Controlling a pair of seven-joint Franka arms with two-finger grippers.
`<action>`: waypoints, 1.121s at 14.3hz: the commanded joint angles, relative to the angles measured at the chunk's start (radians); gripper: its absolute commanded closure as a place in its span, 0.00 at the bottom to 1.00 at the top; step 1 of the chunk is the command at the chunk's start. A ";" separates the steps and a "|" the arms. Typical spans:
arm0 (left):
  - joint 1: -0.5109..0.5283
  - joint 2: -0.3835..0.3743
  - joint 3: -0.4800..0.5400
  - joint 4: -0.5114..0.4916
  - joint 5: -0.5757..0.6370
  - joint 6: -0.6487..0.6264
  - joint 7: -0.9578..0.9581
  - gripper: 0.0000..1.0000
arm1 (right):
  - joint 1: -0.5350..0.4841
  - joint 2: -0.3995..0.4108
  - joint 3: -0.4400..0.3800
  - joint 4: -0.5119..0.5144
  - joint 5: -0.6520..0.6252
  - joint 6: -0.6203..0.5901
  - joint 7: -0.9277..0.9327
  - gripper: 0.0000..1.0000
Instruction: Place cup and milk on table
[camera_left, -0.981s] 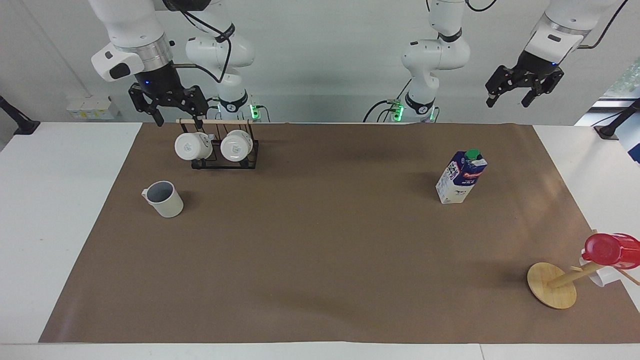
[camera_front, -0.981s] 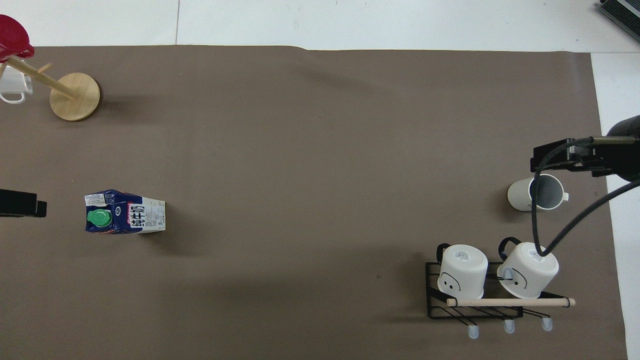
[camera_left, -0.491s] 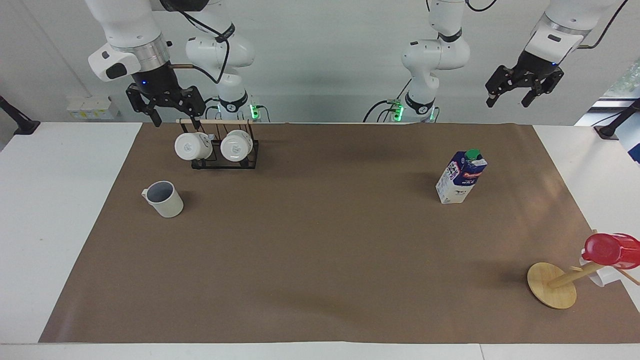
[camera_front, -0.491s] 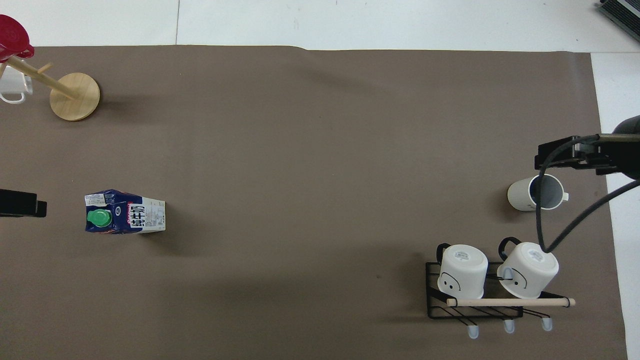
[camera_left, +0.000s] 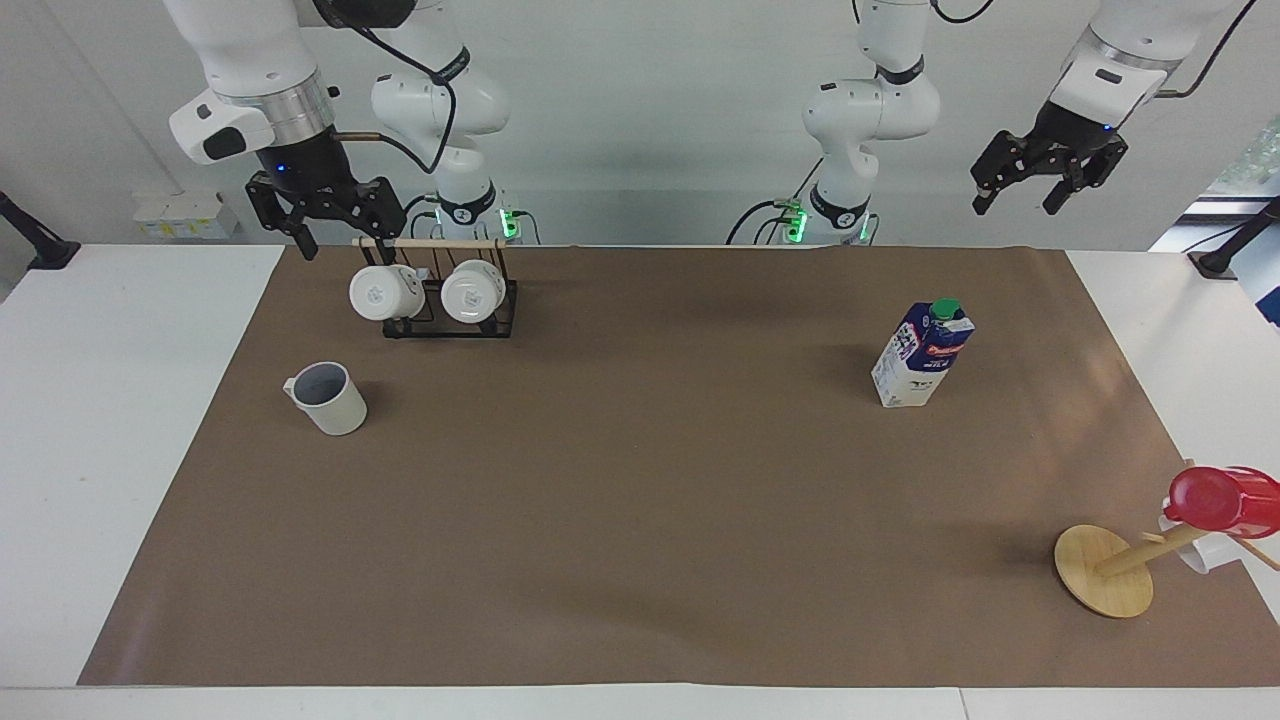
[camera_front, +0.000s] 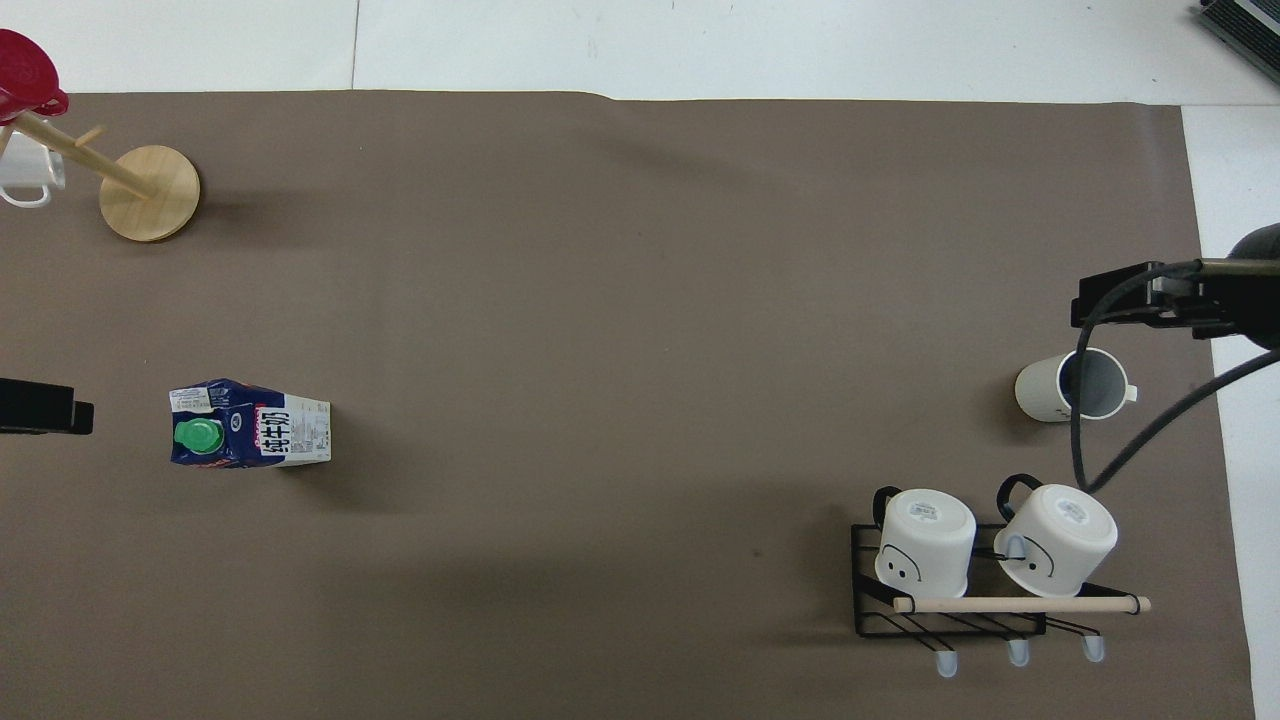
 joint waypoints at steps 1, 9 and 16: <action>-0.003 0.004 0.003 0.021 0.020 -0.022 0.002 0.00 | -0.020 -0.018 0.005 -0.041 0.003 0.030 0.001 0.00; -0.003 0.003 -0.002 0.017 0.020 -0.023 -0.003 0.00 | -0.089 0.009 0.003 -0.200 0.003 0.252 0.000 0.00; -0.015 -0.011 -0.002 -0.002 0.009 -0.005 -0.004 0.00 | -0.153 0.103 0.003 -0.421 0.001 0.525 -0.063 0.00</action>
